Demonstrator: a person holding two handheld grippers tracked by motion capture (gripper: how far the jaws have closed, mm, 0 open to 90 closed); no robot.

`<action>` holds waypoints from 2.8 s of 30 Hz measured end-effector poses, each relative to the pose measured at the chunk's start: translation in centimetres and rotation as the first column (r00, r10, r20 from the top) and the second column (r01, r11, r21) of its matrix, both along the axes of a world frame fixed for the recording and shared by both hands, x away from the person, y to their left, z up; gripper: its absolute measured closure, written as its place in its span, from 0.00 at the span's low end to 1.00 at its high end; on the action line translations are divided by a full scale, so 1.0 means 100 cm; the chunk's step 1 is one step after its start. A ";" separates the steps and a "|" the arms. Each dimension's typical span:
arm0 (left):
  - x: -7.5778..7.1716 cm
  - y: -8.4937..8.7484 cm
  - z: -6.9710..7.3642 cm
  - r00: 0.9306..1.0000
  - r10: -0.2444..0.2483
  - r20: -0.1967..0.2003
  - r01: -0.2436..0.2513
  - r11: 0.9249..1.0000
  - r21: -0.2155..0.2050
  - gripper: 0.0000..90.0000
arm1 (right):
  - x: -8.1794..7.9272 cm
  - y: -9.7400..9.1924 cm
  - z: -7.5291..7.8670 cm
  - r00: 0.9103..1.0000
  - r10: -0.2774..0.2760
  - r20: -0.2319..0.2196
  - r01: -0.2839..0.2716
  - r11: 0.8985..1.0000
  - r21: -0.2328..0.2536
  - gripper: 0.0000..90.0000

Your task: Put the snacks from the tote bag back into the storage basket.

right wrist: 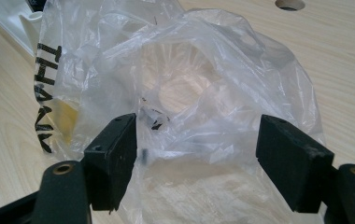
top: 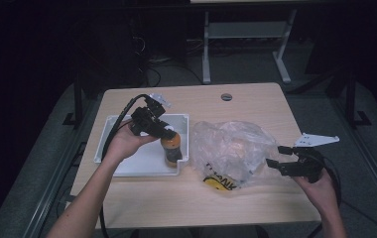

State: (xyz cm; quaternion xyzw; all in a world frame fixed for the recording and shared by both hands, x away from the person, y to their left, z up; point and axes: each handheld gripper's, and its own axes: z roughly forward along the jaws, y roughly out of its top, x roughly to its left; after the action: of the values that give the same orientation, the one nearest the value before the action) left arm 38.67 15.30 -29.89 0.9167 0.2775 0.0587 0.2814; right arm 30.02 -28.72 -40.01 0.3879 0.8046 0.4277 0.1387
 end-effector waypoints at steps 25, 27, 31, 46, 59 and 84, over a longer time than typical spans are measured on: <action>0.003 -0.004 -0.009 1.000 -0.005 -0.006 0.005 1.000 0.015 0.66 | -0.001 0.000 0.000 1.000 0.001 0.001 -0.001 1.000 0.001 0.32; 0.003 -0.004 -0.009 1.000 -0.005 -0.010 0.005 1.000 0.014 0.66 | -0.001 0.000 0.000 1.000 -0.001 -0.003 0.001 1.000 0.004 0.32; 0.003 -0.004 -0.009 1.000 -0.017 -0.006 0.017 1.000 0.017 0.66 | -0.001 0.000 0.000 1.000 0.001 -0.001 -0.001 1.000 0.001 0.32; 0.003 -0.003 -0.011 0.999 -0.035 -0.025 0.035 0.999 0.002 0.66 | -0.002 0.000 0.000 1.000 0.001 0.000 -0.001 1.000 0.001 0.32; 0.004 -0.001 -0.011 0.998 -0.044 -0.032 0.044 0.999 -0.007 0.65 | -0.001 0.000 -0.001 1.000 0.002 -0.007 -0.002 1.000 0.002 0.32; 0.005 0.006 -0.009 0.999 -0.030 -0.039 0.029 0.999 -0.032 0.57 | -0.001 0.001 -0.004 1.000 0.001 -0.018 -0.001 1.000 -0.004 0.32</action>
State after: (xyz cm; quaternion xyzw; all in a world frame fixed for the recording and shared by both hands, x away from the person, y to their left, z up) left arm 39.17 15.89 -30.82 0.9172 0.2702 0.0321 0.2909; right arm 29.91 -28.66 -40.43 0.3912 0.8069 0.4225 0.1320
